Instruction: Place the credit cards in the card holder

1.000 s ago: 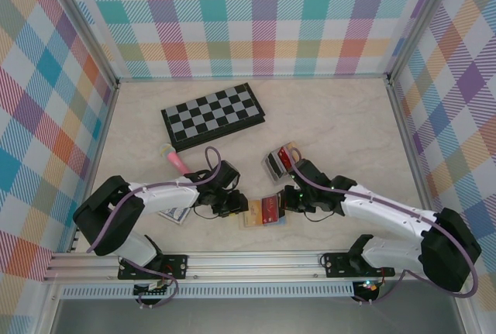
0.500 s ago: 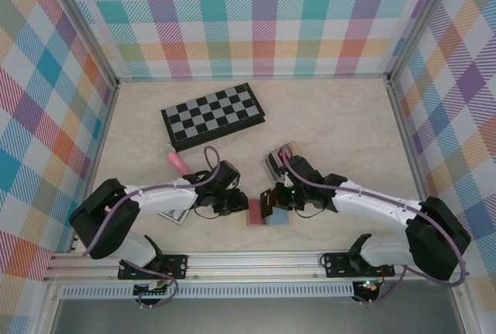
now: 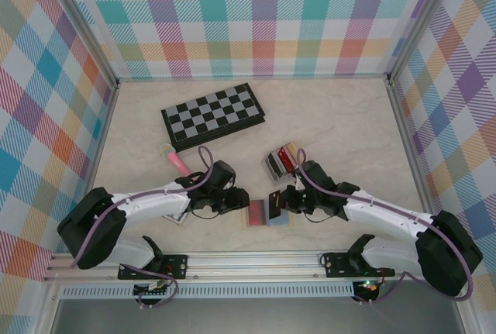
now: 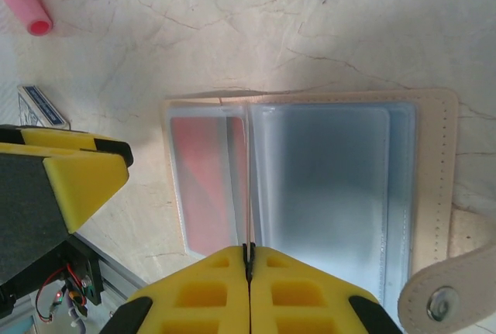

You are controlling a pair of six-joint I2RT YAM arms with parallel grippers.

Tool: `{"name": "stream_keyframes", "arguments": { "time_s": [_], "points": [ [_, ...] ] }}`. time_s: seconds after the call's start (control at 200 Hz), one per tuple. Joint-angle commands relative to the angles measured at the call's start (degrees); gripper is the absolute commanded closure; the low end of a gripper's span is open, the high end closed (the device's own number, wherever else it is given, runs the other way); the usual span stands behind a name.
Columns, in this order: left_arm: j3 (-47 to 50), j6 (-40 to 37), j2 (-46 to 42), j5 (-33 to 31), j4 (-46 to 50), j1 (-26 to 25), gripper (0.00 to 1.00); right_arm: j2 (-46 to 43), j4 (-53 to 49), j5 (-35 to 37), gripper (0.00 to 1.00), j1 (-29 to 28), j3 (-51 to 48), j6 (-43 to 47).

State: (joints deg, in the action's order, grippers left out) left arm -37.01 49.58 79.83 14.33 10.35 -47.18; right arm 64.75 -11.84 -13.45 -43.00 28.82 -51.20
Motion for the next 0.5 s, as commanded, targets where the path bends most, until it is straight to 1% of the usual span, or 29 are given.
{"name": "stream_keyframes", "arguments": {
  "time_s": [0.0,0.28,0.495],
  "points": [
    [-1.96,-1.27,1.38,0.94,0.12,-1.03,0.54,-0.50,2.51,-0.80,0.94,0.02,-0.57,1.26],
    [-2.27,-0.90,3.75,0.73,0.02,-1.77,0.54,-0.59,3.46,-0.54,0.94,-0.32,-1.04,3.29],
    [-2.23,-0.83,4.43,-0.41,0.41,-1.80,0.58,0.02,4.42,-0.91,0.94,-0.33,-1.39,3.74]
  ]
}}
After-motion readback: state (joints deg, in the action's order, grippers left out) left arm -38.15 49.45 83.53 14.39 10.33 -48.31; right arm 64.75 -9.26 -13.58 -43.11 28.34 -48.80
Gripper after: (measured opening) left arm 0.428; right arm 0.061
